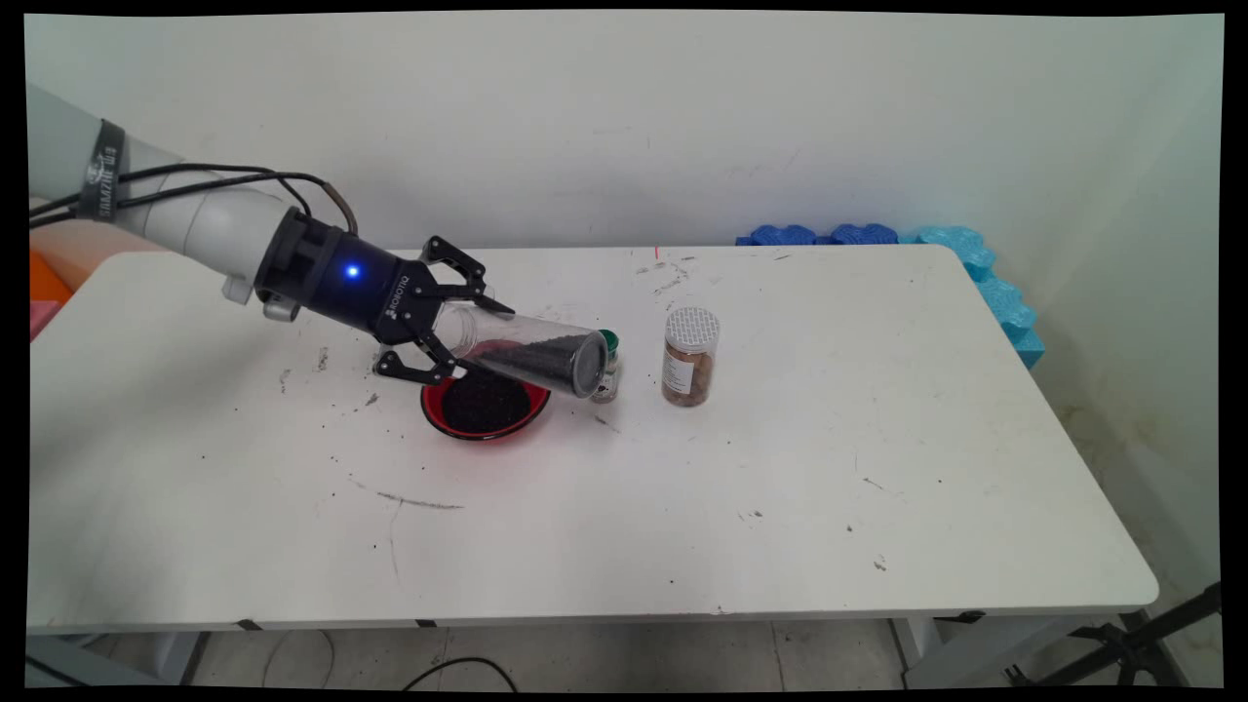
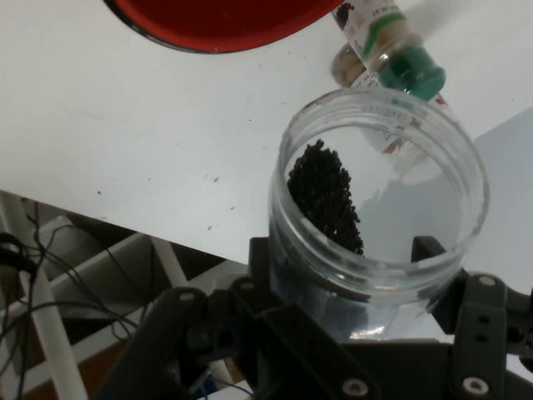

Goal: Pour the black seasoning powder in the red bowl

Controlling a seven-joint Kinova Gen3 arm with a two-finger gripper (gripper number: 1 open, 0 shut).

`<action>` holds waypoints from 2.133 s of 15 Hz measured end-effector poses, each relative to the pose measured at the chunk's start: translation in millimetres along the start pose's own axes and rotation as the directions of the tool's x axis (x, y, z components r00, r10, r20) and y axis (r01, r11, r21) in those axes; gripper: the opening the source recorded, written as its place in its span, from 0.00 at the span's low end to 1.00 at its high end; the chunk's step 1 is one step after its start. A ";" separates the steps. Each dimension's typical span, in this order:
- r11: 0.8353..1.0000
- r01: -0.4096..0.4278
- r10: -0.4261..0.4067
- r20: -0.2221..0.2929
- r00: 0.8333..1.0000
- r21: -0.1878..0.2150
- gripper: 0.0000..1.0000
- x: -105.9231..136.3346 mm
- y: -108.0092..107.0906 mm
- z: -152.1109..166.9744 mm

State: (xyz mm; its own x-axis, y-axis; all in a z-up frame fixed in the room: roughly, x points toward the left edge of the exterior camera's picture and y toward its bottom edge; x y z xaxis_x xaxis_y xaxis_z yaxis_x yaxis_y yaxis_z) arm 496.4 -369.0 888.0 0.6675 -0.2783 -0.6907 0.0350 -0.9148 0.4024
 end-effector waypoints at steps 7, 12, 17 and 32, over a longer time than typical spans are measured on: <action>0.994 0.107 -0.107 0.000 0.994 -0.020 0.00 -1.4 -3.6 2.4; 0.982 0.182 -0.182 0.003 0.983 -0.042 0.00 -3.3 -4.2 4.6; 0.967 0.245 -0.245 0.012 0.970 -0.064 0.00 -4.8 -4.5 6.1; 0.919 0.374 -0.370 0.050 0.927 -0.124 0.00 -7.8 -8.7 4.1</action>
State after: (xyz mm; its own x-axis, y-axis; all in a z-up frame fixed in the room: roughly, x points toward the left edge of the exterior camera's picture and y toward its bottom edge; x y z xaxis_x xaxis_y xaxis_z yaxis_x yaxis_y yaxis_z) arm 487.9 -360.2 887.4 0.5686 0.0660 -0.8199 0.3739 -0.9086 0.1862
